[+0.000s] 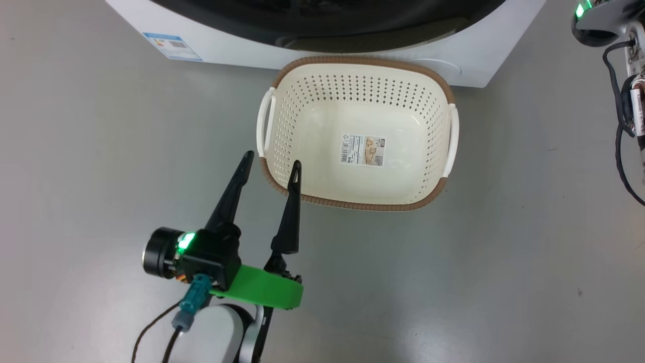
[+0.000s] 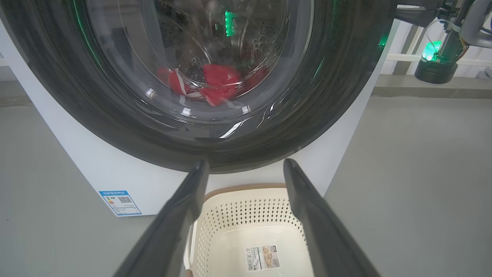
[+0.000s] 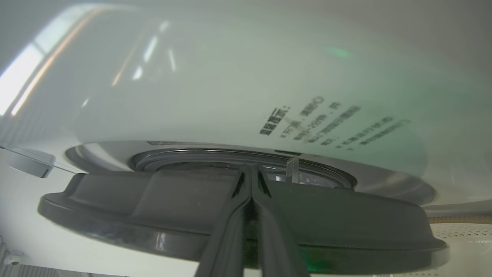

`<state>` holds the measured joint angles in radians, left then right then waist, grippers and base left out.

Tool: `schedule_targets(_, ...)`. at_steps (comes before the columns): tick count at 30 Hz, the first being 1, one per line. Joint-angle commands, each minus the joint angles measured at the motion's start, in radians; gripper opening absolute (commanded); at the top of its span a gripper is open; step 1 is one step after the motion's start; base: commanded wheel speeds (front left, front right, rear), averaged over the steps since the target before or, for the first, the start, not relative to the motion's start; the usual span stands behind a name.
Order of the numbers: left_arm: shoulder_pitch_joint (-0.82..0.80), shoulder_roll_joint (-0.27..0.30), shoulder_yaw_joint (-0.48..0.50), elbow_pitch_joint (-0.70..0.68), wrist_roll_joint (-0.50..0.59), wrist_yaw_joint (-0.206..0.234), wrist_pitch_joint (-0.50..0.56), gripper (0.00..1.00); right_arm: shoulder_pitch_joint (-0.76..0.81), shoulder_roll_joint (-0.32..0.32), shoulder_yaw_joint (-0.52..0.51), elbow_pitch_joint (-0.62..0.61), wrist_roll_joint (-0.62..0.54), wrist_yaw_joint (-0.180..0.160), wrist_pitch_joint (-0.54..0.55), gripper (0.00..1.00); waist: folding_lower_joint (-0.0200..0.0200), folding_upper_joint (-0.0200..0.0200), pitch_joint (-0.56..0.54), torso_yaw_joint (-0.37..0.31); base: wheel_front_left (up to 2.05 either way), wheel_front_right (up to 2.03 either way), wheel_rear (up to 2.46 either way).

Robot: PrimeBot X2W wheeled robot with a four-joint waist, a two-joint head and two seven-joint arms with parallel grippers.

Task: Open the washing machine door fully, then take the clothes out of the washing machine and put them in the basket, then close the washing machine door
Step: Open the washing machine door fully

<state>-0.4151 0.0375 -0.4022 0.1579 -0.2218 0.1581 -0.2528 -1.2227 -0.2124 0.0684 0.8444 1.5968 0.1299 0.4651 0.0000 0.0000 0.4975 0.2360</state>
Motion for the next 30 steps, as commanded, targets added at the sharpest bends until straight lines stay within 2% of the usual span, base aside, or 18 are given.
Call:
schedule_targets(1, -0.013, 0.013, 0.022, -0.026, -0.006, 0.009, -0.009, 1.0, -0.029, 0.014, 0.005, -0.016, -0.011, 0.001, 0.006, 0.0, 0.0, 0.0, 0.002, 0.002, 0.0, 0.0, 0.0)
schedule_targets(7, -0.016, 0.013, 0.015, -0.023, -0.004, 0.011, -0.009, 1.0, -0.05, 0.015, 0.002, 0.018, -0.002, 0.001, 0.03, 0.0, 0.0, 0.0, 0.002, 0.005, 0.0, 0.0, 0.0)
schedule_targets(15, -0.018, 0.013, 0.014, -0.019, -0.011, 0.01, -0.009, 1.0, -0.069, 0.011, 0.001, 0.074, 0.027, 0.001, 0.123, 0.0, 0.0, 0.0, -0.001, 0.006, 0.0, 0.0, 0.0)
schedule_targets(30, -0.009, 0.013, 0.02, 0.001, -0.01, 0.007, -0.009, 1.0, 0.003, 0.012, -0.013, 0.047, 0.066, 0.001, 0.243, 0.0, 0.0, 0.0, -0.036, -0.011, 0.0, 0.0, 0.0)
